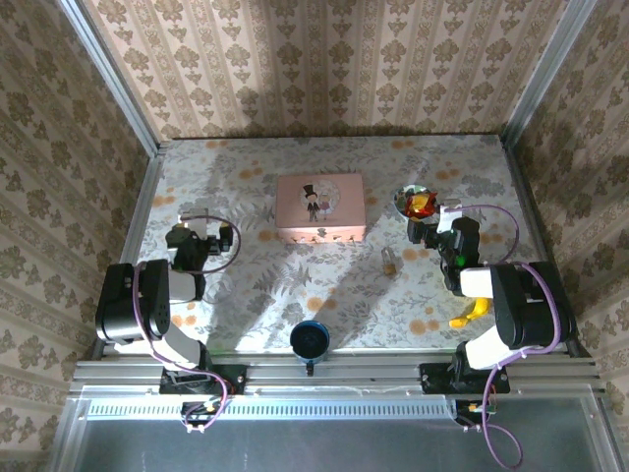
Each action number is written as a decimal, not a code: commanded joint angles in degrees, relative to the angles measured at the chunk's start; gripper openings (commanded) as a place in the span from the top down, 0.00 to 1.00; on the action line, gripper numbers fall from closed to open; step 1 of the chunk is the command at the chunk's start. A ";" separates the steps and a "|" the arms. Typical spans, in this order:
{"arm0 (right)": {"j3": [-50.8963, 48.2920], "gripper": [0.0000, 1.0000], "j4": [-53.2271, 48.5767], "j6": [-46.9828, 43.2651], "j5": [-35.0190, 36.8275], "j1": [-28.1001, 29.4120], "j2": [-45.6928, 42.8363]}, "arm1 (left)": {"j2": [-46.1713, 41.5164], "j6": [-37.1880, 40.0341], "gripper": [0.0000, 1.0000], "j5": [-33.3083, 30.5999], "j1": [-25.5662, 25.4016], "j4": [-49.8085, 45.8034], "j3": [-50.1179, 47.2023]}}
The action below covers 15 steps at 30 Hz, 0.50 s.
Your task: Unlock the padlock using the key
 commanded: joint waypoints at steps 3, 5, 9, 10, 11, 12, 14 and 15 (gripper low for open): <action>0.60 0.00 0.31 0.11 0.21 -0.26 0.14 | -0.86 1.87 0.00 1.23 -0.59 -1.56 1.56; 0.56 0.00 0.31 0.11 0.26 -0.26 0.18 | -0.92 1.87 0.00 1.23 -0.64 -1.53 1.56; 0.51 0.00 0.31 0.11 0.24 -0.26 0.14 | -0.86 1.98 0.00 1.14 -0.60 -1.56 1.55; 0.51 0.00 0.31 0.11 0.24 -0.26 0.14 | -0.93 1.93 0.00 1.14 -0.59 -1.43 1.53; 0.51 0.00 0.31 0.11 0.25 -0.27 0.14 | -0.90 1.93 0.00 1.14 -0.68 -1.41 1.48; 0.52 0.00 0.36 0.10 0.30 -0.26 0.14 | -0.92 1.89 0.00 1.14 -0.58 -1.41 1.55; 0.51 0.00 0.32 0.08 0.30 -0.26 0.14 | -0.87 1.70 0.00 1.05 -0.63 -1.41 1.52; 0.57 0.00 0.31 0.07 0.25 -0.26 0.14 | -0.88 1.78 0.00 1.02 -0.57 -1.43 1.46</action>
